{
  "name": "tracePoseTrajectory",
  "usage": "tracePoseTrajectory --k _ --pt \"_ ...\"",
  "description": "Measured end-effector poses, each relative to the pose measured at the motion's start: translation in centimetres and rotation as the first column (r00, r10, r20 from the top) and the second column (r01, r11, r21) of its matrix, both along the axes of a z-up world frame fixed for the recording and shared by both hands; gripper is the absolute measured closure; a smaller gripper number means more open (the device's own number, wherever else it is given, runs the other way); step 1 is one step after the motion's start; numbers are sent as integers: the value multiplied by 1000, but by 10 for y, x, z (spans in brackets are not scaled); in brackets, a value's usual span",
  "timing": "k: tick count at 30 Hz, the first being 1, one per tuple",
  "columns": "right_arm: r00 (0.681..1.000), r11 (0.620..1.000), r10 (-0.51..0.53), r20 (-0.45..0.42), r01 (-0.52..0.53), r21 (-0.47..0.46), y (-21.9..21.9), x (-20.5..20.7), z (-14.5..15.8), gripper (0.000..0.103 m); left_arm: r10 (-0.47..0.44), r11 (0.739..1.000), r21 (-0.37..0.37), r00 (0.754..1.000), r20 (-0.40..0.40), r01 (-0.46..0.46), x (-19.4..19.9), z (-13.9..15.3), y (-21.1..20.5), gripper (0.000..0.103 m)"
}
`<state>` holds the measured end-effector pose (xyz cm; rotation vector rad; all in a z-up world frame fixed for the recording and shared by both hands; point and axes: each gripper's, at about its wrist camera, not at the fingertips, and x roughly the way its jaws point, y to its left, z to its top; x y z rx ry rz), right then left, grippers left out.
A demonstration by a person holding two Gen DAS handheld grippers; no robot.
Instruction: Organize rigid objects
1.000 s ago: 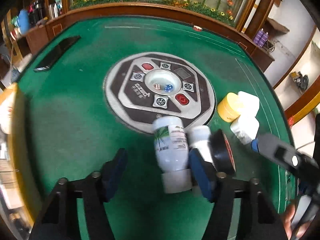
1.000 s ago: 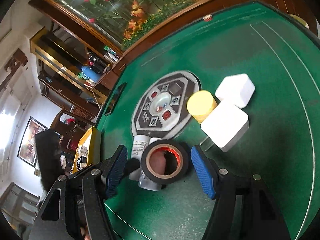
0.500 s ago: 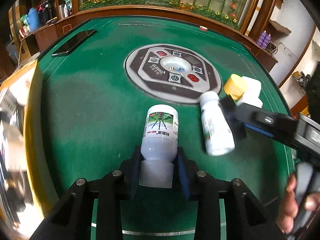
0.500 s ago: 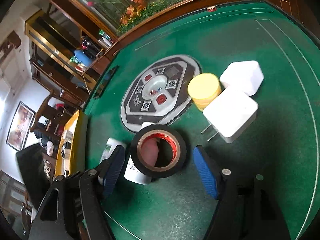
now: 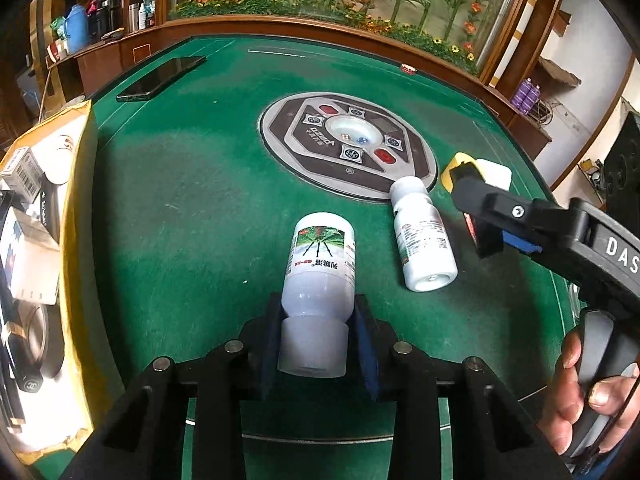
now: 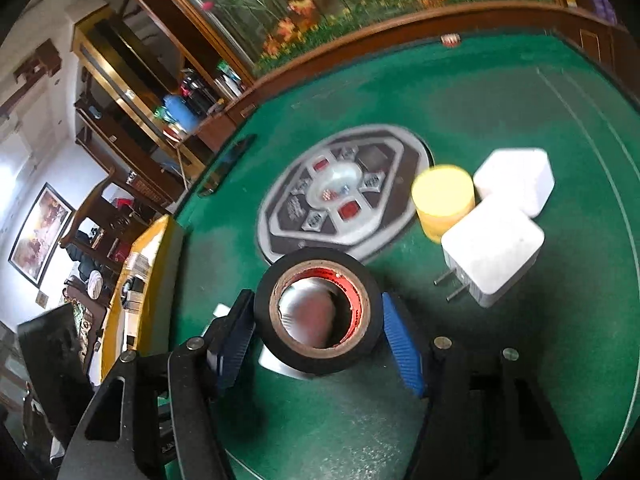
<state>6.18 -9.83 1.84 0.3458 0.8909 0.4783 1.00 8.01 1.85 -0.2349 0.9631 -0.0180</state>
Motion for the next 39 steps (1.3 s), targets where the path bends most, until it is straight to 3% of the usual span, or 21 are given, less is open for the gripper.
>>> tracePoseTrajectory --k 7,19,24,30,33,37,39 --pt "999 999 33 -7 -32 42 4 -5 3 40 0 1000 -12 999 52 0 -14 20 -1 67" --pt "994 996 77 73 -80 32 20 -23 17 40 52 998 -47 981 185 -44 -62 67 32 74" --pt "988 995 101 119 -103 7 33 -32 23 40 74 995 -80 982 173 -61 -69 64 49 74" --pt "991 998 53 126 -56 21 21 -28 23 40 53 994 -102 992 114 -42 -62 48 52 74" --pt "992 998 48 118 -51 24 19 -26 22 40 49 995 -92 994 101 -40 -55 41 47 64" --pt "992 997 57 109 -61 37 19 -28 22 40 54 998 -21 995 85 -52 -32 36 37 30" --pt "992 997 65 107 -69 40 19 -29 22 40 47 999 -3 997 61 -47 -18 29 33 30"
